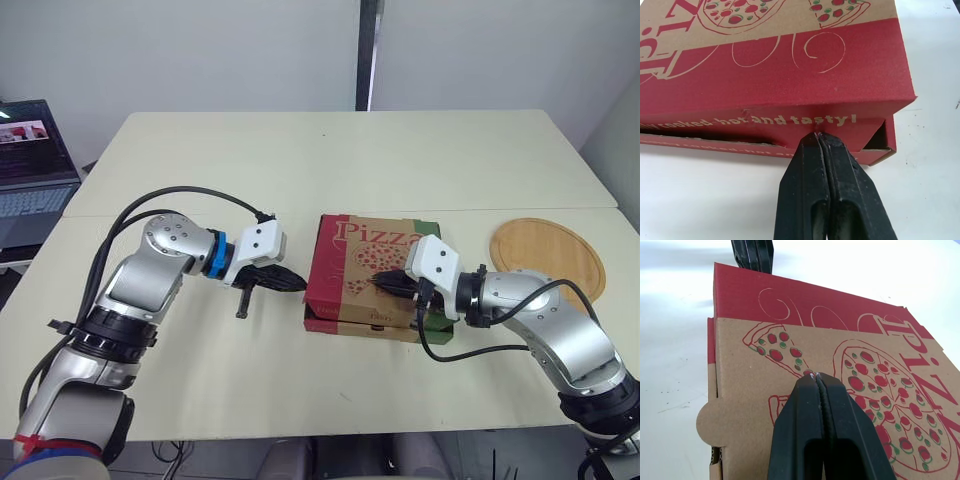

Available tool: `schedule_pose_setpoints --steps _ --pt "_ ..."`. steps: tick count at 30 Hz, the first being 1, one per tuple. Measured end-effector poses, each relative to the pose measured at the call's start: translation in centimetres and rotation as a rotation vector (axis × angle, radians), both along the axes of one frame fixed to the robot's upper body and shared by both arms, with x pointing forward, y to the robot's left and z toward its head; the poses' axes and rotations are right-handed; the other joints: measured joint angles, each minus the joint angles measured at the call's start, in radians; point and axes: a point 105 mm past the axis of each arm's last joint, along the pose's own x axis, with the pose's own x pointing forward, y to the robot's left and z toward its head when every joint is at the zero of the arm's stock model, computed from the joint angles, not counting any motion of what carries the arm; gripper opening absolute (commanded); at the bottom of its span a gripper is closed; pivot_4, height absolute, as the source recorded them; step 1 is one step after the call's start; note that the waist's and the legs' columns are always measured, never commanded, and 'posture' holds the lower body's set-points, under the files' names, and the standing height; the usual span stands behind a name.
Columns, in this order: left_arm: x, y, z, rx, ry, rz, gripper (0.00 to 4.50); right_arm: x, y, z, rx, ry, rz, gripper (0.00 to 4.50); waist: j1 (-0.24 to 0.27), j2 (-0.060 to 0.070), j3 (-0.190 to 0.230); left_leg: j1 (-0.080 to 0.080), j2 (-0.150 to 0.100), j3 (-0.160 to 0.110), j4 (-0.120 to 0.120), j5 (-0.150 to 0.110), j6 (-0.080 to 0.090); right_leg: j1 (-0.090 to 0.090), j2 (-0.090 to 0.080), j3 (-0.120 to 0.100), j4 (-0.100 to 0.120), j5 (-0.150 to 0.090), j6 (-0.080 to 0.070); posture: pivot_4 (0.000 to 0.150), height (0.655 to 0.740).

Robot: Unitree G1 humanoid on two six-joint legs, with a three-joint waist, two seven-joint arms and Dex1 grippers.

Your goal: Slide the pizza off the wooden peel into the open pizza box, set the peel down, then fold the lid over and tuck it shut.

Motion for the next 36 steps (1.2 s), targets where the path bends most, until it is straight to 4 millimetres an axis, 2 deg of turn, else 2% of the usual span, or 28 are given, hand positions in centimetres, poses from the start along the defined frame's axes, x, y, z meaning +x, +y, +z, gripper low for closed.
schedule_pose_setpoints --steps 10,14,19,23,25,30,36 --pt "-0.4 -0.8 -1.0 -0.032 0.003 0.014 0.0 0.1 0.2 -0.6 -0.005 0.022 0.002 0.09 0.002 0.0 0.0 0.0 0.0 0.0 0.0 0.0 0.0 0.0 0.0 0.0 0.0 0.0 0.0 0.15 0.74" --pt "-0.4 0.0 -0.7 -0.013 0.0 0.031 0.0 0.0 0.3 -0.7 -0.006 0.018 0.014 0.09 0.001 0.0 0.0 0.0 0.0 0.0 0.0 0.0 0.0 0.0 0.0 0.0 0.0 0.0 0.0 0.15 0.74" --pt "0.4 1.5 1.5 -0.091 0.023 0.136 0.0 0.1 0.2 -1.1 -0.03 0.0 0.015 0.09 -0.001 0.0 0.0 0.0 0.0 0.0 0.0 0.0 0.0 0.0 0.0 0.0 0.0 0.0 0.0 0.15 0.74" --pt "0.0 0.3 2.5 -0.152 0.032 0.133 0.0 0.2 0.3 -1.6 -0.054 -0.016 0.019 0.09 0.0 0.0 0.0 0.0 0.0 0.0 0.0 0.0 0.0 0.0 0.0 0.0 0.0 0.0 0.0 0.15 0.74" --pt "-0.3 -0.6 2.0 -0.162 0.033 0.119 0.0 0.2 0.3 -1.8 -0.066 -0.03 0.021 0.09 0.0 0.0 0.0 0.0 0.0 0.0 0.0 0.0 0.0 0.0 0.0 0.0 0.0 0.0 0.0 0.15 0.74" --pt "-0.7 -2.0 -1.2 -0.109 0.042 0.104 0.0 0.1 0.0 -2.7 -0.12 -0.068 0.032 0.09 0.0 0.0 0.0 0.001 0.0 0.0 0.0 0.0 0.0 0.0 0.0 0.0 0.0 0.0 0.0 0.15 0.74" --pt "-1.0 -2.3 -2.2 -0.074 -0.008 0.069 0.0 -0.1 -0.5 -3.2 -0.141 -0.089 0.037 0.09 0.002 0.001 -0.002 0.003 0.0 0.0 0.0 0.0 0.0 0.003 0.0 0.001 0.0 0.0 0.0 0.15 0.74"
